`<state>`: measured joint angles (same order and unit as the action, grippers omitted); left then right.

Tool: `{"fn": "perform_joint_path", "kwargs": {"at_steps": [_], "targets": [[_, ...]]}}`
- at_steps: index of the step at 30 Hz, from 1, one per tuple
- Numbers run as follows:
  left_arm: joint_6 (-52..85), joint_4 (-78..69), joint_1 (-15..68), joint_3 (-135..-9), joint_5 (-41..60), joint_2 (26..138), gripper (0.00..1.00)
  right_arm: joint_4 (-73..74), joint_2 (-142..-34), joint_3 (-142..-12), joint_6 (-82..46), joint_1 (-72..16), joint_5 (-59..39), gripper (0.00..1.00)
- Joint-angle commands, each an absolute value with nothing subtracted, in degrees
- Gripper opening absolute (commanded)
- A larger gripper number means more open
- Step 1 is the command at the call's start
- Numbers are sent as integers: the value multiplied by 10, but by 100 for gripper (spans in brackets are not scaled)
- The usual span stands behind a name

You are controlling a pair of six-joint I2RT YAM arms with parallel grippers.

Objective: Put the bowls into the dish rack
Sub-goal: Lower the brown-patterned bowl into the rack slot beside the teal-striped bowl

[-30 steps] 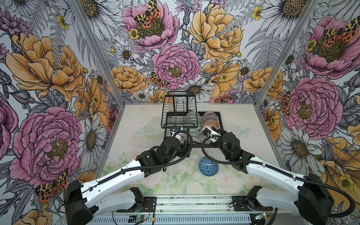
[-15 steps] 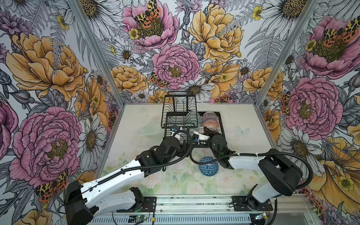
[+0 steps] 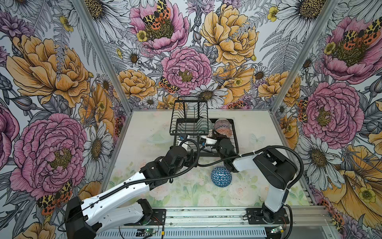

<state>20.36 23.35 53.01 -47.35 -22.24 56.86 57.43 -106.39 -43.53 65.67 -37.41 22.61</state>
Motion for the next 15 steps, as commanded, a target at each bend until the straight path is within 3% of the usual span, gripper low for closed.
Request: {"fn": "perform_joint_path", "kwargs": {"at_steps": [1,15], "targets": [[197,234,525,-464,-208,557,99,628,-1078,-472,662,-373,214,0],[197,233,522,-459,-206,552,99,590,-1104,-503,633,-355,197,0]]}}
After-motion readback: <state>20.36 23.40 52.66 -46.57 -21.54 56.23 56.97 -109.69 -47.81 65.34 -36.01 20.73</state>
